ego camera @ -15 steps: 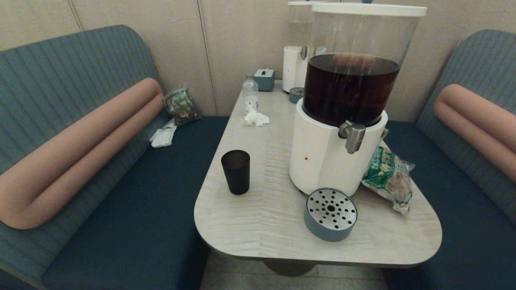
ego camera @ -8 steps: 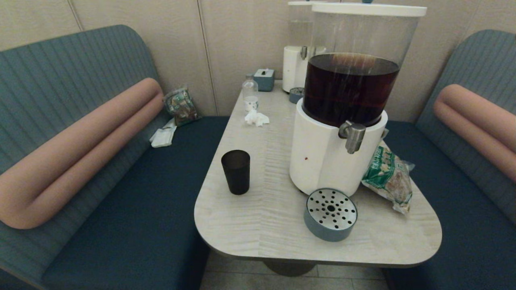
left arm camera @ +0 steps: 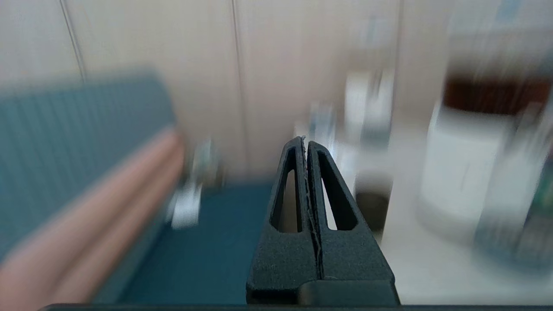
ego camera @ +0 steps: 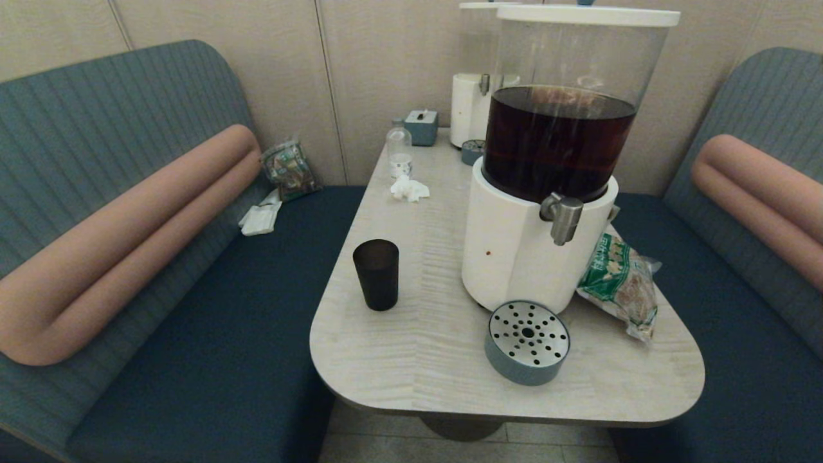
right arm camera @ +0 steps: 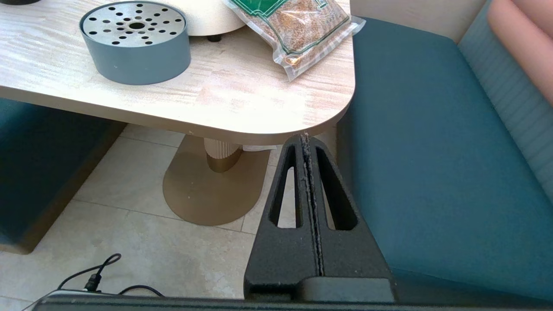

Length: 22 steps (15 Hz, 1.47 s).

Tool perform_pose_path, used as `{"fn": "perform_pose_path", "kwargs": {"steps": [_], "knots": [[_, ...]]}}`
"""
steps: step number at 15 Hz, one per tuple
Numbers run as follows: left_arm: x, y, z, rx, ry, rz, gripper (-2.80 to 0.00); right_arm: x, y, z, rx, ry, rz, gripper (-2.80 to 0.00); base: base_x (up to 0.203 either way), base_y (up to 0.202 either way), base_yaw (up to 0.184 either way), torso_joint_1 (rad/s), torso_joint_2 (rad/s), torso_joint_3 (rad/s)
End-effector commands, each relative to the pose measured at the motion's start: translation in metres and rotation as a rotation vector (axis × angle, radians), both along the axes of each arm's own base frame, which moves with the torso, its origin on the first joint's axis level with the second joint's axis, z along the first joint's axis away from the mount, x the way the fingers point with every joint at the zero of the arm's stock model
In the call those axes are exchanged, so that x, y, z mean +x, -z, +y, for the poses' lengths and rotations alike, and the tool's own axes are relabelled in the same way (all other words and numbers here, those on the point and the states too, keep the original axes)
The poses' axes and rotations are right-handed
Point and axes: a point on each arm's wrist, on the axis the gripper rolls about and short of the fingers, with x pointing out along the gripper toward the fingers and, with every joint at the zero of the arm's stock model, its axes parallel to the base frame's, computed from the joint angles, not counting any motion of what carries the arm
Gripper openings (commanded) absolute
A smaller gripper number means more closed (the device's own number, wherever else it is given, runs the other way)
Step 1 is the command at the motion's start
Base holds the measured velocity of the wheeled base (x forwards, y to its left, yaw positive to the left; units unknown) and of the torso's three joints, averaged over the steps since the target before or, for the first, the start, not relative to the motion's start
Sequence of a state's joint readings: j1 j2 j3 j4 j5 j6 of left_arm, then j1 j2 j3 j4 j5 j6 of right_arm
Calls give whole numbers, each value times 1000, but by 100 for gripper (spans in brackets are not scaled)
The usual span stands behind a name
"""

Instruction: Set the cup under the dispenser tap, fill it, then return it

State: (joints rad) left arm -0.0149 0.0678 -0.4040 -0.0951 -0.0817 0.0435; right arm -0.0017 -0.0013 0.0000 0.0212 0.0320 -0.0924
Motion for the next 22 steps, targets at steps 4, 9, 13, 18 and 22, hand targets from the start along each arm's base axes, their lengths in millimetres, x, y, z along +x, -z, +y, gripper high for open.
{"fn": "perform_pose_path", "kwargs": {"steps": [4, 9, 13, 18, 22], "knots": [[41, 95, -1, 72, -25, 236, -280, 0, 0, 0, -1, 0, 3, -280, 0, 0, 0, 0, 0, 0], [43, 116, 0, -14, -46, 437, -280, 0, 0, 0, -1, 0, 2, -280, 0, 0, 0, 0, 0, 0], [43, 116, 1, -47, -59, 428, -280, 0, 0, 0, -1, 0, 3, -280, 0, 0, 0, 0, 0, 0], [43, 116, 1, -48, -56, 430, -280, 0, 1, 0, -3, 0, 4, -280, 0, 0, 0, 0, 0, 0], [43, 116, 1, -49, -56, 431, -280, 0, 0, 0, -3, 0, 3, -280, 0, 0, 0, 0, 0, 0]]}}
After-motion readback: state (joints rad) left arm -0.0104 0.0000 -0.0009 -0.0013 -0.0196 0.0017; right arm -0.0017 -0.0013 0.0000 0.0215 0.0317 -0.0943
